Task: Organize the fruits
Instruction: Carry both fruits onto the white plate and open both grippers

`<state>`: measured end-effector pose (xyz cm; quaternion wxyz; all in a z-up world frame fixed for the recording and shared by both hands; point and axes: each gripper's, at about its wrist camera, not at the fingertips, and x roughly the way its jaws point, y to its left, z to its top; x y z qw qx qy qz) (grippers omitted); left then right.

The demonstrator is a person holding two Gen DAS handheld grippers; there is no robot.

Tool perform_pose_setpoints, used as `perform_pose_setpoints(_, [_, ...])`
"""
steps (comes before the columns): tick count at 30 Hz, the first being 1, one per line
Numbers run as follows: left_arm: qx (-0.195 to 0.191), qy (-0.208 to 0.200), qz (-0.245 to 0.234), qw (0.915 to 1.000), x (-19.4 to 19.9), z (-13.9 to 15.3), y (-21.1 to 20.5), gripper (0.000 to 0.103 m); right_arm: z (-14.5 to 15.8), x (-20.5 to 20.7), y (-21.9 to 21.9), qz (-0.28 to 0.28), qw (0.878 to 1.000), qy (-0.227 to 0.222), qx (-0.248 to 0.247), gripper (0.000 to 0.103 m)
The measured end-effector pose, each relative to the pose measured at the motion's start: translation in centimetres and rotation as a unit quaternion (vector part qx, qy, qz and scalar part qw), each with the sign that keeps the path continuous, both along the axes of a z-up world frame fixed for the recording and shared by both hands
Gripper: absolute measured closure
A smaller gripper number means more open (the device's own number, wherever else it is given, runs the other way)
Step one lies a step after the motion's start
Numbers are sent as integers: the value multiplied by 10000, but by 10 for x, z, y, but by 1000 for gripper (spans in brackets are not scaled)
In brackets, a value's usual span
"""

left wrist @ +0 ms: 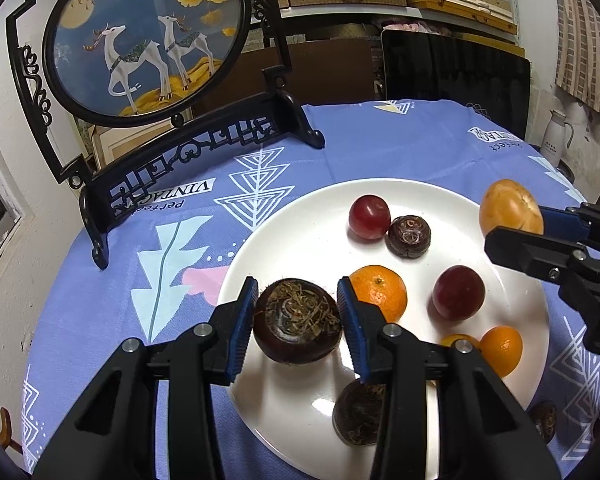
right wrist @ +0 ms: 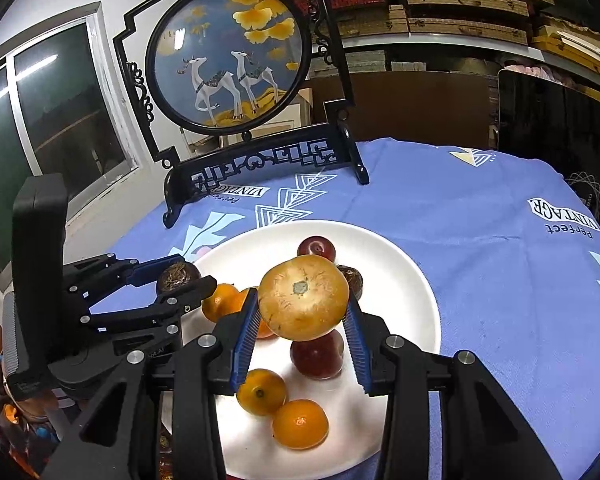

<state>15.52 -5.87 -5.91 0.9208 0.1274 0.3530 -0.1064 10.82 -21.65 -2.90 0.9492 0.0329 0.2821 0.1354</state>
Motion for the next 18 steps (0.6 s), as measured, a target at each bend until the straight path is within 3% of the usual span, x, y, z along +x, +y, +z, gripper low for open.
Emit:
perform_pose_setpoints(9, [33,56,44,10000,3,-6,-3,63,-5,4,0,-97,9999,19,-22,60])
perform_pose_setpoints(11, [85,16,69,9999,3,-6,-3,56,-6,4,0,-205,9997,-107,-22,36])
perform_pose_setpoints(12, [121,-53,68,9999,1,-5,-3,45,-6,3,-2,-272,9995,-156,-41,34])
perform_pose_setpoints(13, [126,-120,70,9998,0,-4,-3,41,-5,2,-2,-308,9993,-184,-60,34])
perform_pose_setpoints(18, [95,-171,35,9998,-3,-1,-3,41,-6,2,-4,-271,9995,-179,-33,34])
